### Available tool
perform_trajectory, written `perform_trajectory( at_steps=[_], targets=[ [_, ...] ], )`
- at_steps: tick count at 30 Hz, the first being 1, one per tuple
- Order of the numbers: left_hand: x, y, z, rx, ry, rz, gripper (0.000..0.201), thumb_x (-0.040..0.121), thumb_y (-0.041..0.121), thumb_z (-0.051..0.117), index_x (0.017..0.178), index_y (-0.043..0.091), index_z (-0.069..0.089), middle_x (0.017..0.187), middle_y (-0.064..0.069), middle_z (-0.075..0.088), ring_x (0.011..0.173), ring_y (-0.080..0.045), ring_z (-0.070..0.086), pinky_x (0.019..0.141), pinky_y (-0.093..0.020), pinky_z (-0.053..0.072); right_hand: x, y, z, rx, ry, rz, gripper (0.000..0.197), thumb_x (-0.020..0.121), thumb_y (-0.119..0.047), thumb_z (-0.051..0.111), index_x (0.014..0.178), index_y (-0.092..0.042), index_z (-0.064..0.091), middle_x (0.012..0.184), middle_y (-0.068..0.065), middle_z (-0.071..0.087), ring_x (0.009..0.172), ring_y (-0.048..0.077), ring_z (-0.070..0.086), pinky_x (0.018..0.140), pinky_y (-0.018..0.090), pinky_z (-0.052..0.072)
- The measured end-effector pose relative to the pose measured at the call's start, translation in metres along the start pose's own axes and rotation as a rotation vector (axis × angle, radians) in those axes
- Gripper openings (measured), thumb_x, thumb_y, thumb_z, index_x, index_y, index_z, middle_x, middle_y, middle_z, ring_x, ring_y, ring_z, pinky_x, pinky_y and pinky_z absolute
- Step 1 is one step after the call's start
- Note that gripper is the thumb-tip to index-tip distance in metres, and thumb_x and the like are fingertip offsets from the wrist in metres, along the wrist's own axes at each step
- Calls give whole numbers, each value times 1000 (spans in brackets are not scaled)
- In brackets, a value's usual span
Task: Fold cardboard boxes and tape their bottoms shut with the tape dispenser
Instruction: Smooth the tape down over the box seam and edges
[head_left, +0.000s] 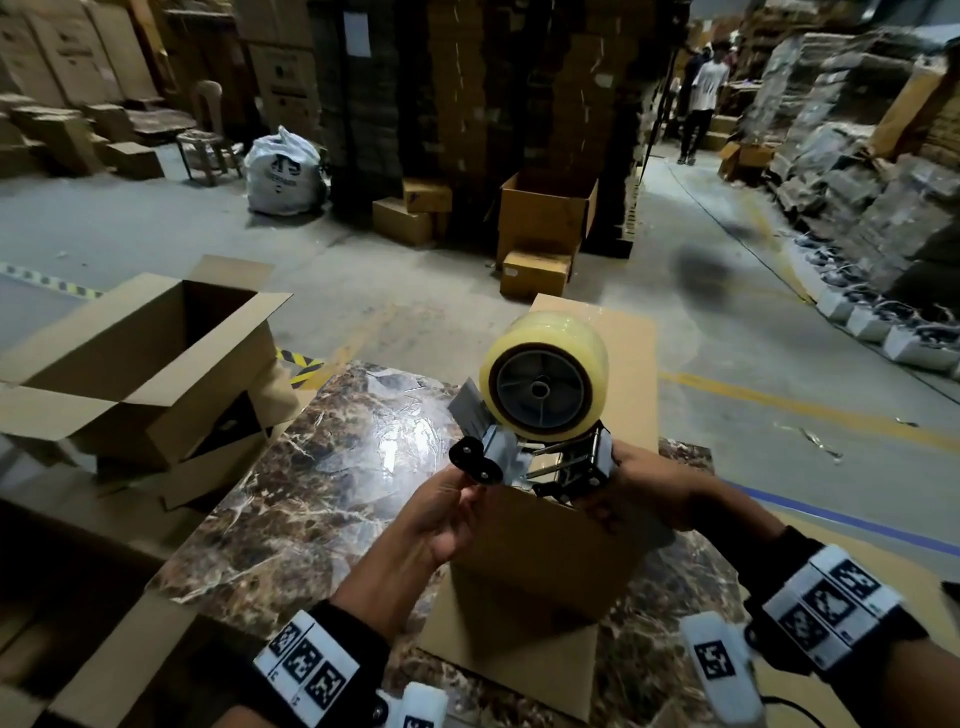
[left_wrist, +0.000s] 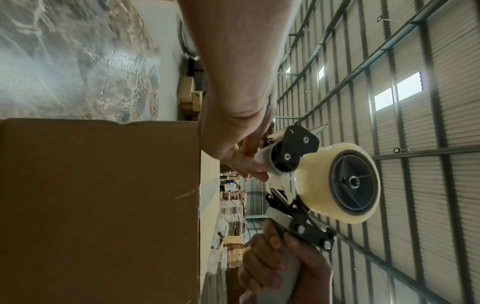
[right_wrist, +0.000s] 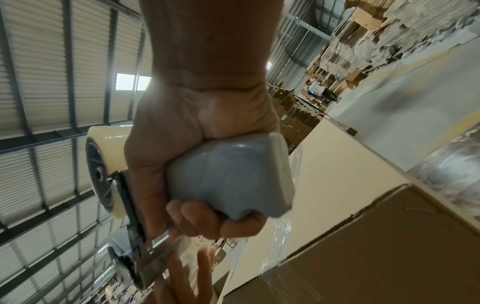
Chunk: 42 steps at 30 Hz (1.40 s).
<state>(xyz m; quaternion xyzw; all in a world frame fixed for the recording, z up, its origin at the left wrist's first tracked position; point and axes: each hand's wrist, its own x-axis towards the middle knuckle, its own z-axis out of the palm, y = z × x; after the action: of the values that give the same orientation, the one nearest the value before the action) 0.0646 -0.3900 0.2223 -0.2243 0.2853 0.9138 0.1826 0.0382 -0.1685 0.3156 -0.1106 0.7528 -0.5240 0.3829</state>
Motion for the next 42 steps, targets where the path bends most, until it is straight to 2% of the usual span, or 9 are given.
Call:
perform_trajectory(
  at_steps=[3,8,12,17,22,24,27,34,42],
  targets=[
    [-5,0,6,38,0,60,17,73,-2,59,87,5,53,52,-4,57,35,-8,54,30,-13,39,1,-1,0,-53,-36,-17,23,75,-8,66,96,-1,60,71,10,53,59,16,50,53,29,44],
    [7,5,-4,-112,-119,102,53,61,-4,75,105,13,50,103,-14,60,85,-21,49,52,-25,53,2,-5,0,-70,-38,-48,22,75,-10,67,94,-2,60,72,12,53,59,16,50,52,28,44],
    [8,6,-5,-39,-126,100,23,88,12,56,107,0,59,93,-15,70,75,-22,67,53,-24,57,4,-9,-2,-64,-24,-36,37,76,-8,65,104,13,53,75,16,50,59,16,48,51,28,43],
    [11,13,-3,340,-107,172,26,74,-3,60,99,-5,54,67,-12,66,46,-11,61,38,-15,45,2,-15,-4,-23,-20,-17,22,75,-7,65,96,0,59,76,15,50,62,18,46,54,30,40],
    [20,33,-16,608,-81,378,27,86,-12,49,99,5,66,86,-14,69,77,-24,60,62,-29,41,6,-7,1,-36,-7,-14,21,78,-10,64,98,-3,59,73,9,52,61,15,47,54,29,41],
    [15,41,-16,680,-114,394,30,89,-14,46,109,2,62,82,-9,70,69,-17,63,54,-23,44,7,-1,5,-42,11,-14,21,78,-12,64,97,-4,60,75,11,51,62,16,47,55,30,41],
    [15,53,-29,737,-118,461,29,88,-6,53,112,6,62,61,1,57,49,-10,42,44,-18,31,4,7,2,-77,63,-26,14,78,-8,63,91,-7,60,72,11,50,60,16,48,54,31,40],
    [32,82,-67,815,-91,499,36,96,0,55,126,18,60,61,-1,46,53,-11,33,46,-19,26,-4,22,-19,-237,162,8,23,83,-9,62,95,8,54,76,14,51,65,23,47,55,28,39],
    [50,75,-71,871,-134,554,43,95,-5,55,132,16,53,59,-4,44,53,-12,35,47,-21,29,8,40,-21,-312,249,59,22,69,-24,59,90,-18,62,76,1,61,67,13,55,60,28,44]
  ],
)
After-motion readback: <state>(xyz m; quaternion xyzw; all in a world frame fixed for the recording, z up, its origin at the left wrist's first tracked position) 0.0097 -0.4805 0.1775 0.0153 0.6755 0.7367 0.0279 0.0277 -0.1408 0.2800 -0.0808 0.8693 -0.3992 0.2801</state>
